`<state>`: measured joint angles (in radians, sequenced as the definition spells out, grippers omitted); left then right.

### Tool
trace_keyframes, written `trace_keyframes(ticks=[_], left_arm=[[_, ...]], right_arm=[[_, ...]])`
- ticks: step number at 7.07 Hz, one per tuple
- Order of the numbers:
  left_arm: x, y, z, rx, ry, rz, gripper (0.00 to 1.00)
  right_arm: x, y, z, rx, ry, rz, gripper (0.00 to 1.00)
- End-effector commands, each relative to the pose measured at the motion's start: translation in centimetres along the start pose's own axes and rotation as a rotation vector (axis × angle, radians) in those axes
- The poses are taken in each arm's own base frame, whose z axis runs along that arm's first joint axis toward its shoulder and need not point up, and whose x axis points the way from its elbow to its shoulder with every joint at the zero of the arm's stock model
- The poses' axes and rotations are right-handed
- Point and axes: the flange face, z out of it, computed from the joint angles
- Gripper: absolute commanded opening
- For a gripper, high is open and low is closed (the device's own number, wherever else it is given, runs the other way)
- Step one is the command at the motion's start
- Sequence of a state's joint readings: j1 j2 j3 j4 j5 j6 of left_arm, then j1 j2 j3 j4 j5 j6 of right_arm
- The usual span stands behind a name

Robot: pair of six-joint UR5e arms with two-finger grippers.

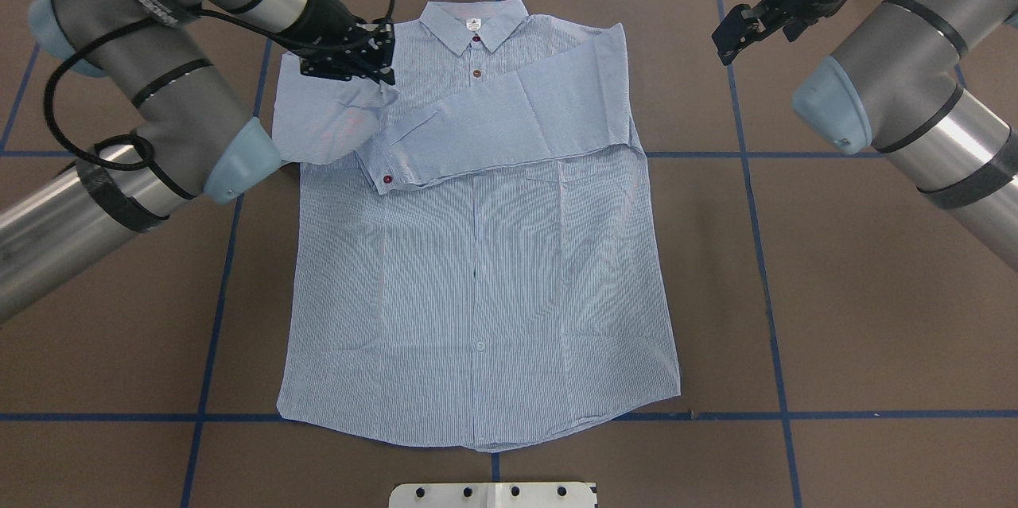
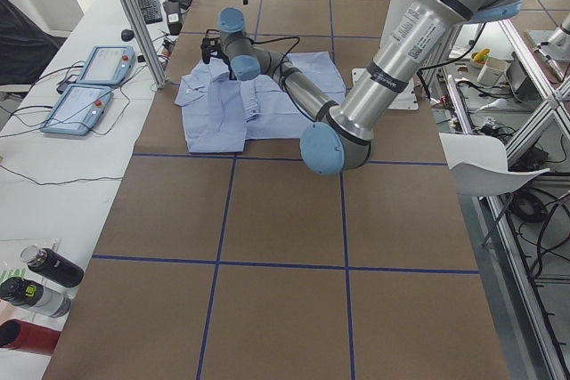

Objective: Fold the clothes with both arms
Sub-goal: 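Release the sleeve and move both grippers to the shirt hem corners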

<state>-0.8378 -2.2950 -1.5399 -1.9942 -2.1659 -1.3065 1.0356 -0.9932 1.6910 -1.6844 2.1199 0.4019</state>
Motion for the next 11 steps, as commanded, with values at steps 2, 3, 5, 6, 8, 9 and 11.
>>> trace_keyframes(ticks=[2, 3, 5, 6, 8, 9, 11], left_arm=[[9.4, 8.0, 4.4, -0.015, 0.055, 0.004, 0.00], [9.7, 9.3, 5.4, -0.017, 0.050, 0.013, 0.00], [9.6, 11.9, 9.1, -0.022, 0.014, 0.021, 0.30], [10.4, 14.1, 10.9, -0.055, 0.006, 0.009, 0.60], [14.3, 16.8, 13.8, -0.050, 0.028, 0.021, 0.74], [14.2, 17.0, 13.7, -0.051, 0.046, 0.030, 0.98], [12.4, 17.1, 13.6, -0.056, 0.003, 0.025, 1.00]], right_arm=[[0.2, 0.1, 0.2, -0.004, 0.001, 0.002, 1.00], [0.3, 0.2, 0.3, -0.006, 0.002, 0.004, 1.00], [0.3, 0.2, 0.4, -0.008, 0.003, 0.005, 1.00], [0.3, 0.2, 0.4, -0.008, 0.003, 0.005, 1.00], [0.2, 0.0, 0.3, -0.006, 0.002, 0.004, 1.00], [0.2, 0.0, 0.3, -0.006, 0.002, 0.004, 1.00], [-3.0, 1.2, 0.4, 0.004, -0.026, 0.093, 1.00]])
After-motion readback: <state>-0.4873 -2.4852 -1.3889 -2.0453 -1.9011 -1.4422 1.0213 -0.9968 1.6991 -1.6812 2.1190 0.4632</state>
